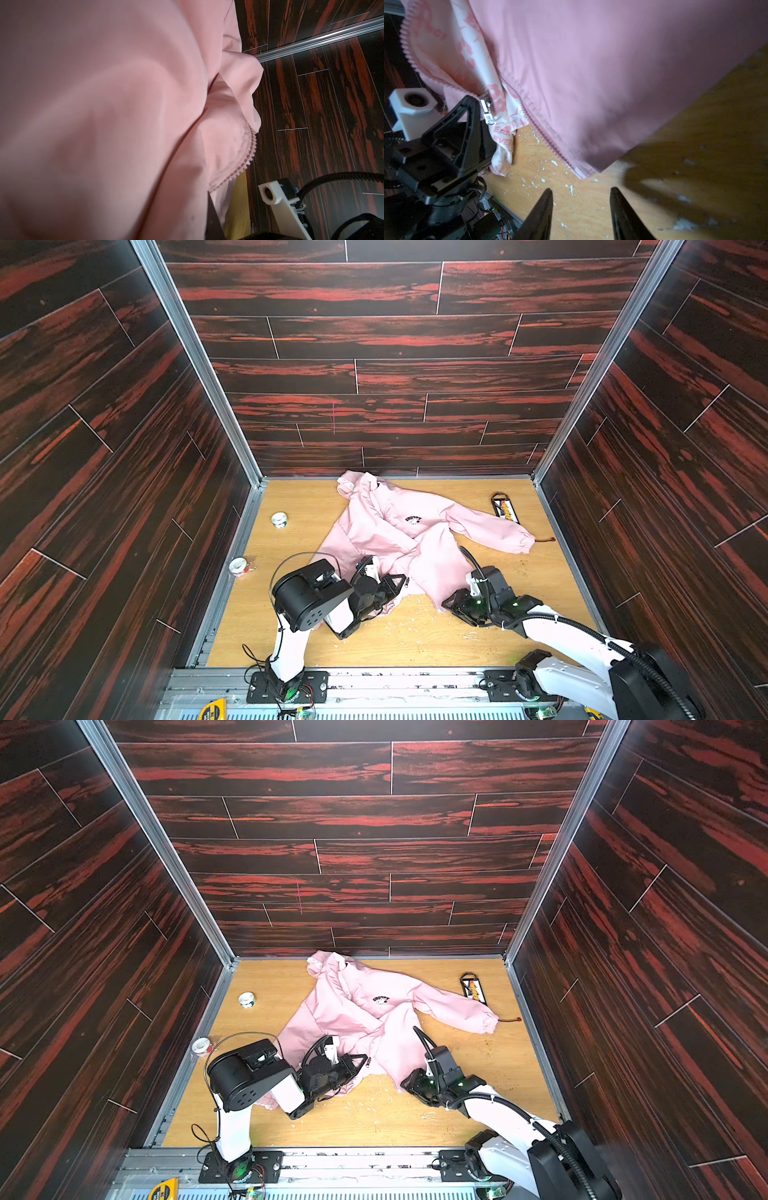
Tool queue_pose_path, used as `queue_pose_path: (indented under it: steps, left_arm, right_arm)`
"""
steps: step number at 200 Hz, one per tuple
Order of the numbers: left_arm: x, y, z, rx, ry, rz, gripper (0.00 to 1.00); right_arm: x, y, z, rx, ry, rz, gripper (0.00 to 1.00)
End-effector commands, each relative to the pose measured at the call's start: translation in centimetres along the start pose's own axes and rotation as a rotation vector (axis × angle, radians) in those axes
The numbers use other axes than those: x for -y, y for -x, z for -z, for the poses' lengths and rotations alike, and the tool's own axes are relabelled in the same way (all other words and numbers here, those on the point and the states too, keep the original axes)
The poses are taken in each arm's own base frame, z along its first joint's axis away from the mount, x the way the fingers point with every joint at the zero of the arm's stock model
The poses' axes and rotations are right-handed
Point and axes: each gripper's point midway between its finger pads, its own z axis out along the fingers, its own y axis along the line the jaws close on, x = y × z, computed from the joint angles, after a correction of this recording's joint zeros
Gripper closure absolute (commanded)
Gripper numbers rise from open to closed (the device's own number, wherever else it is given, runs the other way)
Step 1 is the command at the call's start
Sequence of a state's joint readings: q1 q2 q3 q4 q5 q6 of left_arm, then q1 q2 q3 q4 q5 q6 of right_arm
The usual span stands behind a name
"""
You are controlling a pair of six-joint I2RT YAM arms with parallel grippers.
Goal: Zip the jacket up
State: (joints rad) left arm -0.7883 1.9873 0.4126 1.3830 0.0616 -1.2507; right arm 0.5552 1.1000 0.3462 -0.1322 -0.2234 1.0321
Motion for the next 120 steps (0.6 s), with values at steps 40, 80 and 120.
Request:
queue_pose_path:
  steps: [40, 80, 120]
  left_arm:
    - [0.3, -0.1, -0.1, 0.006, -0.016, 0.007, 1.0]
    - [0.4, -0.2, 0.0, 0.003, -0.018, 0.01, 1.0]
    - [0.4, -0.2, 0.4, 0.005, -0.014, 0.008, 1.0]
  right_arm:
    - [1.2, 0.5, -1.3, 0.046, 0.009, -0.129, 0.53]
    - [2.1, 0.6, -3.0, 0.053, 0.034, -0.212, 0.57]
    - [2.3, 0.9, -3.3, 0.084, 0.073, -0.237, 0.62]
